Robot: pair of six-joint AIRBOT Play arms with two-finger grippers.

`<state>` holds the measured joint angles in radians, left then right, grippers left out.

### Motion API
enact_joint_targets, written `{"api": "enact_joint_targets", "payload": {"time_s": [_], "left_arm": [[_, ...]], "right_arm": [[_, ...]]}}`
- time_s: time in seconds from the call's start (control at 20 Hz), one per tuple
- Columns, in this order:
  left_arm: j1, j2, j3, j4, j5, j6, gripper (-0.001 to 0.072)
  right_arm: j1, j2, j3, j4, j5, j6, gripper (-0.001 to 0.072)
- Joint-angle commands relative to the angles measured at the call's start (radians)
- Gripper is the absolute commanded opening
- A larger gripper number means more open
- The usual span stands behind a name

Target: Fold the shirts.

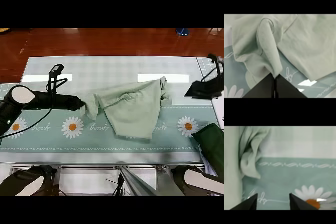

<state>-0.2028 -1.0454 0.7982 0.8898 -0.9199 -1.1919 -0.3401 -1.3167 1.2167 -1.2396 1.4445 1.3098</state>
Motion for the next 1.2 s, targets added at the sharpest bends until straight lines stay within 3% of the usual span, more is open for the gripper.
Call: {"api": "enact_joint_targets", "payload": {"time_s": [0.0,0.15,0.45,0.6,0.75,0.8,0.85,0.9,0.95,1.05,1.15], "left_arm": [[-0.001,-0.002,0.000,0.000,0.000,0.022,0.0018],[-0.001,-0.002,0.000,0.000,0.000,0.032,0.0019],[-0.001,-0.002,0.000,0.000,-0.023,0.033,0.0018],[-0.001,-0.002,0.000,0.000,-0.023,0.033,0.0018],[-0.001,-0.002,0.000,0.000,-0.022,0.033,0.0018],[-0.001,-0.002,0.000,0.000,-0.023,0.033,0.0018],[-0.001,-0.002,0.000,0.001,-0.023,0.033,0.0018],[-0.001,-0.002,0.000,0.001,-0.023,0.033,0.0018],[-0.001,0.001,0.002,0.001,-0.022,0.033,0.0018],[-0.001,0.014,0.035,0.025,-0.023,0.072,0.0017],[0.015,0.046,0.116,0.110,-0.023,0.051,0.0017]], "right_arm": [[-0.032,0.159,-0.306,0.179,-0.025,-0.016,0.0494],[0.058,0.243,-0.529,0.317,-0.169,-0.026,0.0552],[0.286,0.239,-0.705,0.351,-0.411,0.055,0.0593],[0.391,0.239,-0.710,0.342,-0.519,0.141,0.0591],[0.491,0.215,-0.710,0.316,-0.611,0.293,0.0578],[0.519,0.190,-0.710,0.318,-0.623,0.315,0.0522],[0.540,0.169,-0.710,0.327,-0.631,0.311,0.0340],[0.550,0.159,-0.703,0.342,-0.634,0.307,0.0109],[0.550,0.166,-0.689,0.361,-0.629,0.293,0.0025],[0.537,0.230,-0.610,0.366,-0.587,0.219,0.0023],[0.494,0.338,-0.478,0.362,-0.534,0.190,0.0023]]}}
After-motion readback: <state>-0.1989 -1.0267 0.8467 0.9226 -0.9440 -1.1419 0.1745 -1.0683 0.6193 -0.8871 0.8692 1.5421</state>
